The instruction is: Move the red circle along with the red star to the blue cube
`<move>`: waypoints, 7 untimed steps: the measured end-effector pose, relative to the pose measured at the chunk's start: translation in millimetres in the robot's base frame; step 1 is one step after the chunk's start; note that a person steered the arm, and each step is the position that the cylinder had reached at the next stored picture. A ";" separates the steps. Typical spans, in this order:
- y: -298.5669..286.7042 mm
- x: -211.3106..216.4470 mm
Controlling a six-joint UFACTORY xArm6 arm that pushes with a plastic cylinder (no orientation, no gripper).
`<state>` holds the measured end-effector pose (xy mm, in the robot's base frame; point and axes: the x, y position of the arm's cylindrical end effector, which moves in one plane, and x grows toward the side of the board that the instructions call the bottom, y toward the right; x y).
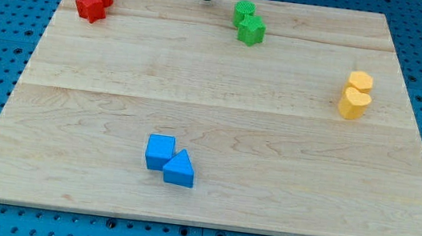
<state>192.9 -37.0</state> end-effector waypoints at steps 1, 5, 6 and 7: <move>-0.2 0.0; -185.7 -0.2; -188.5 -0.2; -188.5 -0.2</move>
<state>192.6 -225.5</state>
